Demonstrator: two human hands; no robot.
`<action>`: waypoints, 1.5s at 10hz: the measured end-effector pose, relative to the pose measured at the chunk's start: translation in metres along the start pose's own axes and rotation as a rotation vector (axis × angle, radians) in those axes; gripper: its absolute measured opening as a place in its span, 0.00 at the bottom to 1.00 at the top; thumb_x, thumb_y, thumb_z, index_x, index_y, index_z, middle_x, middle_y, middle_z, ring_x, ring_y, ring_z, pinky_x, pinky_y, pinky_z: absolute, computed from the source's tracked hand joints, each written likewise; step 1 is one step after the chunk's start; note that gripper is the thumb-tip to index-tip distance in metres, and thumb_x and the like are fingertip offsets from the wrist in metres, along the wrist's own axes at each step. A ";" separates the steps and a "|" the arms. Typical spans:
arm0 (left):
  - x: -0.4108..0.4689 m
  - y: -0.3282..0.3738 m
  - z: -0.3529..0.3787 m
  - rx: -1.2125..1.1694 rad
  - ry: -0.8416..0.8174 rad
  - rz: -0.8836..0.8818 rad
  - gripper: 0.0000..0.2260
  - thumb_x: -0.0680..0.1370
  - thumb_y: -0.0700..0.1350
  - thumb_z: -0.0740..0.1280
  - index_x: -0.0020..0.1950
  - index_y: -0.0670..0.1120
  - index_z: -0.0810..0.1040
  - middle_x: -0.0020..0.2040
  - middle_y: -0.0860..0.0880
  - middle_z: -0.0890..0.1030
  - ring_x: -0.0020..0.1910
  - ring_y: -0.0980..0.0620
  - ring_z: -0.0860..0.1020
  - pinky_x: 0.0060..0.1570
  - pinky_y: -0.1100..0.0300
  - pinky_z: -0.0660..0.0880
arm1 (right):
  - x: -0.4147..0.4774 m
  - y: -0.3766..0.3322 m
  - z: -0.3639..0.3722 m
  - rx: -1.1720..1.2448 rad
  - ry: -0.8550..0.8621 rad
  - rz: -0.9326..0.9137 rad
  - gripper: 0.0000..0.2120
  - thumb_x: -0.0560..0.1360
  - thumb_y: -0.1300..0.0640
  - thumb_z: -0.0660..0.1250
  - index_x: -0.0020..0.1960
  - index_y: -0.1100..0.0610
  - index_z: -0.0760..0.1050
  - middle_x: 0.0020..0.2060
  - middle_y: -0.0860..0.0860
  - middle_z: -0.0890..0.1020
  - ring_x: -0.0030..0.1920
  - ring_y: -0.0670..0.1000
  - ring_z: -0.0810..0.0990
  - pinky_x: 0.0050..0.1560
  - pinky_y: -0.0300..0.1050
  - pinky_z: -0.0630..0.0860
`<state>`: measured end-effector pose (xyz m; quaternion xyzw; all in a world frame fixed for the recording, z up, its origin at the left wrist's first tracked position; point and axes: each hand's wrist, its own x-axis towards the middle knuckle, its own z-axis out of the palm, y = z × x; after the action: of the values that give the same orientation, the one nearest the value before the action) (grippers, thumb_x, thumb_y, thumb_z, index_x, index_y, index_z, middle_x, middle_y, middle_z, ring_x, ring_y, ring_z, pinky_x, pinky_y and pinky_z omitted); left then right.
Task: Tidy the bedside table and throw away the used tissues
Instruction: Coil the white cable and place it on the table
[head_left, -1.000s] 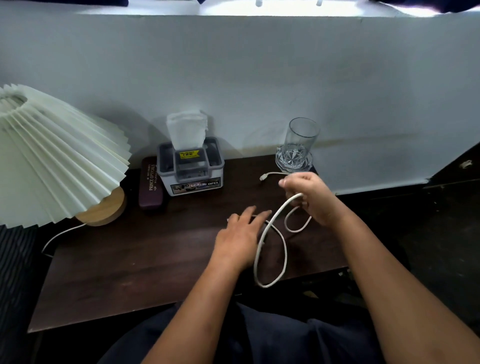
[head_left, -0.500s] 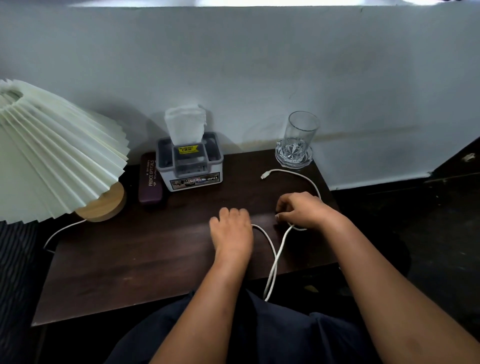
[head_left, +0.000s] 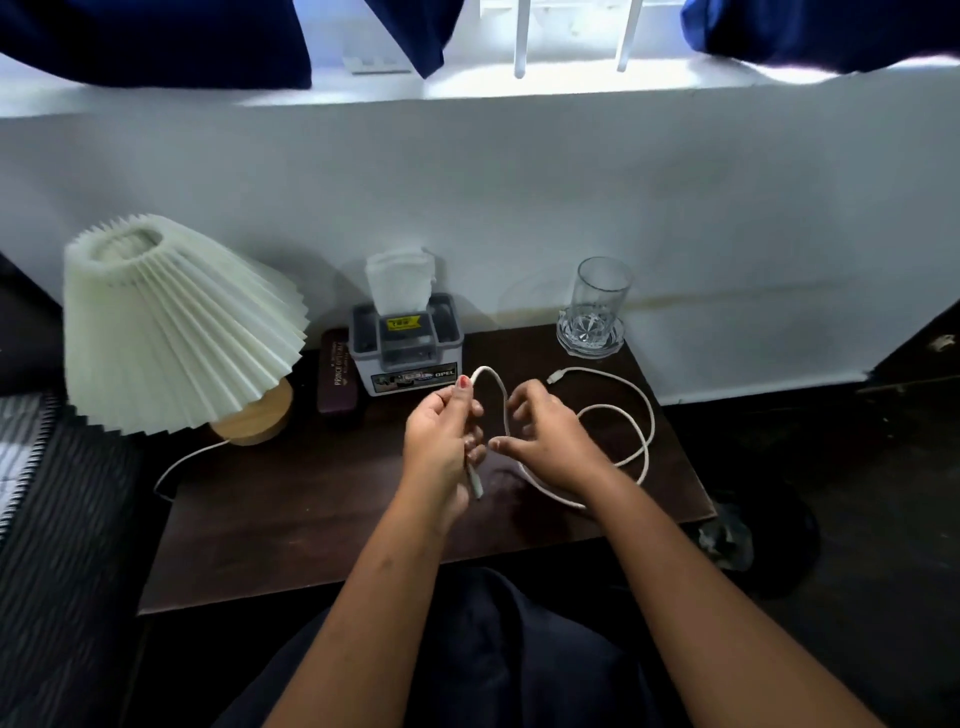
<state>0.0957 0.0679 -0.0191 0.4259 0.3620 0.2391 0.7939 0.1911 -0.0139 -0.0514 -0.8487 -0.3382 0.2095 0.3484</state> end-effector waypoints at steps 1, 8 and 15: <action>-0.042 0.007 -0.002 -0.169 -0.119 -0.070 0.09 0.78 0.41 0.62 0.55 0.39 0.73 0.31 0.52 0.79 0.21 0.61 0.69 0.21 0.70 0.66 | -0.023 -0.018 0.010 0.193 0.203 -0.029 0.25 0.68 0.56 0.73 0.60 0.56 0.64 0.53 0.51 0.70 0.53 0.52 0.74 0.58 0.52 0.73; -0.232 0.111 0.032 -0.427 -0.328 0.255 0.07 0.80 0.37 0.55 0.46 0.45 0.71 0.31 0.50 0.72 0.23 0.58 0.67 0.22 0.68 0.62 | -0.190 -0.111 -0.054 -0.022 0.230 -0.419 0.10 0.79 0.51 0.59 0.52 0.56 0.74 0.41 0.56 0.82 0.44 0.58 0.80 0.43 0.51 0.73; -0.144 0.043 -0.029 0.805 -0.404 0.199 0.19 0.79 0.34 0.51 0.62 0.56 0.58 0.37 0.46 0.72 0.28 0.52 0.65 0.28 0.60 0.67 | -0.147 -0.069 -0.065 -0.604 0.282 -0.544 0.15 0.78 0.43 0.56 0.48 0.53 0.74 0.41 0.51 0.78 0.44 0.55 0.78 0.39 0.48 0.70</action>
<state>-0.0193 0.0062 0.0603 0.7711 0.2217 0.0666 0.5931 0.0996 -0.1124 0.0600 -0.8129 -0.5448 -0.1166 0.1695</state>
